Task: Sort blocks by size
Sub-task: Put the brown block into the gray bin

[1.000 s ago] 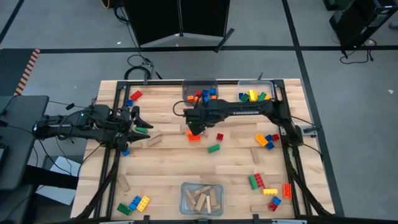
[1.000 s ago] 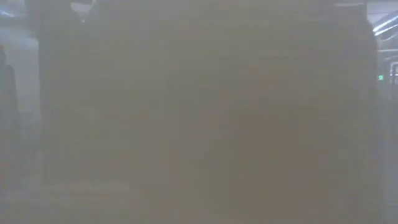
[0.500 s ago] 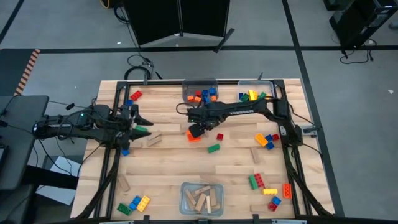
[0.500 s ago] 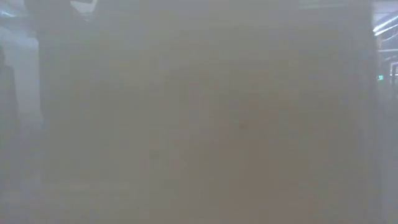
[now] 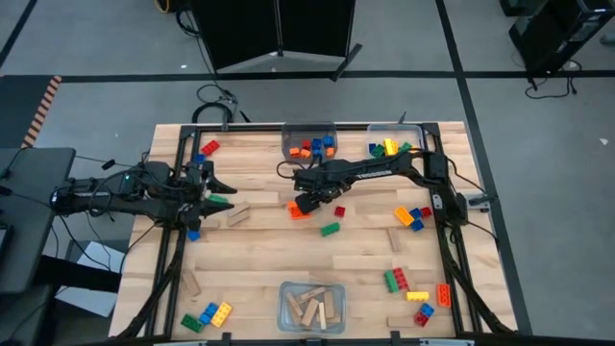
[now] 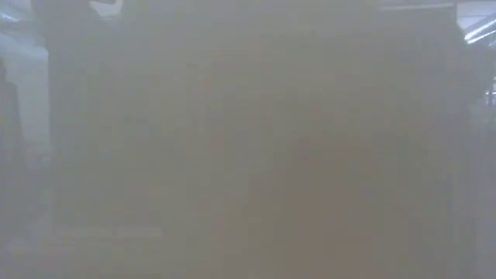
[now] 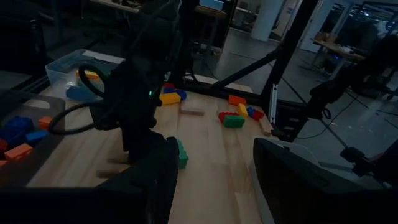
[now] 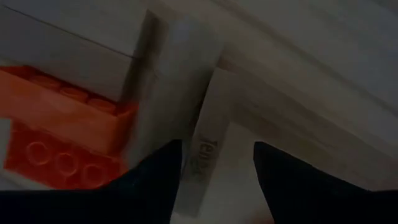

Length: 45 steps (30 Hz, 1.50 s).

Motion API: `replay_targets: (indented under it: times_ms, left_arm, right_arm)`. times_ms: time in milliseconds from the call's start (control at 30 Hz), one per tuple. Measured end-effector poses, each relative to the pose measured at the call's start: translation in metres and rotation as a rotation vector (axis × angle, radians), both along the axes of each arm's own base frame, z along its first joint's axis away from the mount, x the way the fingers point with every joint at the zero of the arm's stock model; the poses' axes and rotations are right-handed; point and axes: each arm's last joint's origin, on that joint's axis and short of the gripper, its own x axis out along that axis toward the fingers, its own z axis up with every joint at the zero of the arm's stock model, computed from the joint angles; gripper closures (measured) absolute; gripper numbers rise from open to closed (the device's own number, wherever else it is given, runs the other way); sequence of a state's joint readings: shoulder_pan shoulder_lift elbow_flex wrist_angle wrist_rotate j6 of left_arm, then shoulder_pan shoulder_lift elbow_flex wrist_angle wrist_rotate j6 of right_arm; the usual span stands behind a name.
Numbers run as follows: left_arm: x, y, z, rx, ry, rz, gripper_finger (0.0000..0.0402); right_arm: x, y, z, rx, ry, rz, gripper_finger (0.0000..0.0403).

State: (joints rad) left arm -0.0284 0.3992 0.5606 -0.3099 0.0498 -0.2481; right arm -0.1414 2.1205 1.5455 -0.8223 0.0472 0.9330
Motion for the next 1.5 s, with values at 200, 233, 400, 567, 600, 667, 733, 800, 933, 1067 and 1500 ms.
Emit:
replay_targets:
  times_ms: [200, 233, 400, 567, 600, 667, 733, 800, 933, 1067, 1500]
  left_arm:
    - [0.0, 0.0, 0.0, -0.02, 0.001, 0.003, 0.0188]
    - [0.0, 0.0, 0.0, -0.025, 0.001, 0.003, 0.0188]
    - [0.0, 0.0, 0.0, -0.026, 0.001, 0.003, 0.0188]
    - [0.0, 0.0, 0.0, -0.026, -0.001, 0.001, 0.0188]
    - [0.0, 0.0, 0.0, -0.024, -0.001, 0.0, 0.0188]
    - [0.0, 0.0, 0.0, -0.017, -0.001, -0.001, 0.0188]
    - [0.0, 0.0, 0.0, -0.015, -0.001, -0.001, 0.0188]
    - [0.0, 0.0, 0.0, -0.014, -0.002, 0.002, 0.0188]
    - [0.0, 0.0, 0.0, -0.013, -0.001, 0.006, 0.0188]
    - [0.0, 0.001, 0.0, -0.008, 0.003, 0.024, 0.0188]
    - [0.0, 0.001, -0.001, -0.005, 0.008, 0.04, 0.0188]
  right_arm:
    - [0.0, -0.003, -0.003, -0.009, 0.009, 0.004, 0.0263]
    - [-0.001, -0.003, -0.003, -0.009, 0.011, 0.005, 0.0278]
    - [-0.001, -0.002, -0.001, -0.008, 0.012, 0.006, 0.0332]
    - [-0.007, 0.014, 0.029, -0.011, -0.031, 0.025, 0.0332]
    - [-0.011, 0.02, 0.037, -0.011, -0.036, 0.022, 0.0332]
    - [-0.017, 0.036, 0.055, -0.022, -0.057, 0.008, 0.0332]
    - [-0.023, 0.056, 0.075, -0.029, -0.104, -0.006, 0.0332]
    - [-0.03, 0.08, 0.094, -0.02, -0.166, -0.018, 0.0332]
    - [-0.04, 0.132, 0.113, -0.01, -0.276, 0.013, 0.0332]
    - [-0.044, 0.184, 0.114, 0.049, -0.362, 0.07, 0.0332]
    - [-0.05, 0.291, 0.052, 0.21, -0.371, 0.006, 0.0332]
